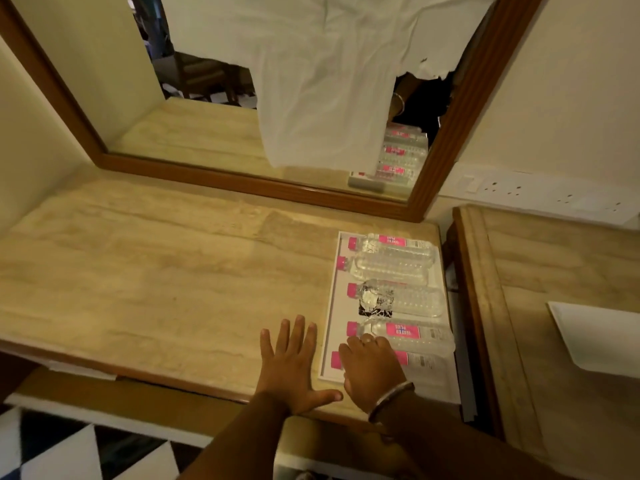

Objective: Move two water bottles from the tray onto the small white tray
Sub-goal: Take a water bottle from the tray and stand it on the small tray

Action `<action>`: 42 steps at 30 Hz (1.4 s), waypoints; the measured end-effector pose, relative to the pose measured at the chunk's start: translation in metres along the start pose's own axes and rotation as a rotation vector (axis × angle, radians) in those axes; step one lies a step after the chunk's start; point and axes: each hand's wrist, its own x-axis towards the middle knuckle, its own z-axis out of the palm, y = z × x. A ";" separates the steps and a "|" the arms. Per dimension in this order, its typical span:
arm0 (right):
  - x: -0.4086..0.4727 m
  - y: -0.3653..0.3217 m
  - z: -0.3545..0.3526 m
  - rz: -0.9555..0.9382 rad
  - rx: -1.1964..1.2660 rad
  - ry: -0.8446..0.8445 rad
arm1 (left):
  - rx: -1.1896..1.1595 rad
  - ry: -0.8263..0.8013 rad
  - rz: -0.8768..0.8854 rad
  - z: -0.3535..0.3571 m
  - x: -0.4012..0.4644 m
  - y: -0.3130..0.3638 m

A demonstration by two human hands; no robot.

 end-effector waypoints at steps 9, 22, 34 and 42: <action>0.001 0.013 -0.037 0.113 0.296 0.245 | 0.045 0.005 0.019 0.006 0.010 -0.002; -0.075 0.070 -0.049 0.488 0.824 0.589 | 0.052 0.023 0.009 0.006 0.011 -0.001; -0.086 0.085 -0.042 0.400 0.943 0.676 | 0.074 -0.042 -0.022 -0.002 0.007 0.006; -0.128 0.137 -0.076 0.372 1.131 0.887 | 0.122 0.015 -0.079 -0.032 -0.004 0.033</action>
